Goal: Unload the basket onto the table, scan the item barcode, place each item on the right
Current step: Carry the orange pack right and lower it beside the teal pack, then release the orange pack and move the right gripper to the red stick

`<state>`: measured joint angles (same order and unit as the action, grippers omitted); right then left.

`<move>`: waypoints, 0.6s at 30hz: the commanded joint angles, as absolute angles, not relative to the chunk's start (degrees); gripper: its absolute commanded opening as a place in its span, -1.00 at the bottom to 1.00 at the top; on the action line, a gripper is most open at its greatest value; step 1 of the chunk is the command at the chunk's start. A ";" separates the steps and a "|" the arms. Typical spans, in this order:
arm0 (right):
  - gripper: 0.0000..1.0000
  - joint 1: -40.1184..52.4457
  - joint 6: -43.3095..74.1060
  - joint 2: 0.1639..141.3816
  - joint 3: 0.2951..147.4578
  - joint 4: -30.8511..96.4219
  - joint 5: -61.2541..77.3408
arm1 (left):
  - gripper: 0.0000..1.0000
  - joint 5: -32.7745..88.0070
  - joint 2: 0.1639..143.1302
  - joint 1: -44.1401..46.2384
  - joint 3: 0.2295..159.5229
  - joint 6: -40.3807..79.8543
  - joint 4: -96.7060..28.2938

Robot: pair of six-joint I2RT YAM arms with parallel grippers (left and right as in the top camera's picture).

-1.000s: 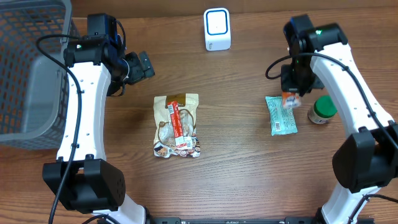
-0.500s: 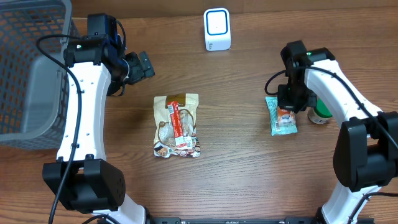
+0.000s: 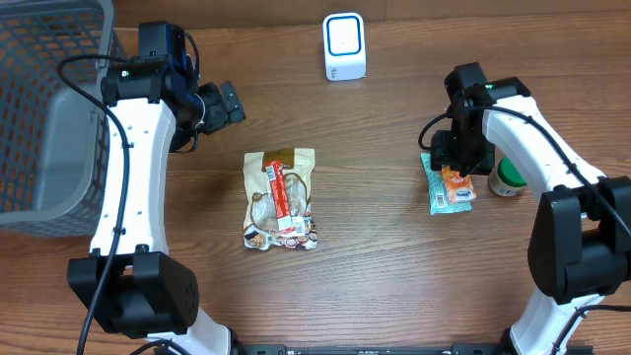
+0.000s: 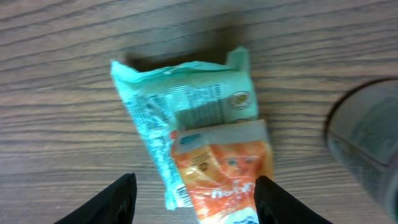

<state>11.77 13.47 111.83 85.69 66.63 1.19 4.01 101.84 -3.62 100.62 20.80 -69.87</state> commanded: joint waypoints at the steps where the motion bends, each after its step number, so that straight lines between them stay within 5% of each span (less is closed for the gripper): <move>1: 0.28 11.99 13.54 111.57 85.38 66.22 3.97 | 1.00 3.88 100.66 -3.25 101.36 20.12 -69.84; 18: 0.31 17.78 13.61 111.57 85.34 60.93 16.12 | 0.99 3.86 100.66 -3.25 101.36 20.12 -69.84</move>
<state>15.16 13.50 111.83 85.69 62.54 10.52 4.01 101.84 -3.62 100.62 20.78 -69.87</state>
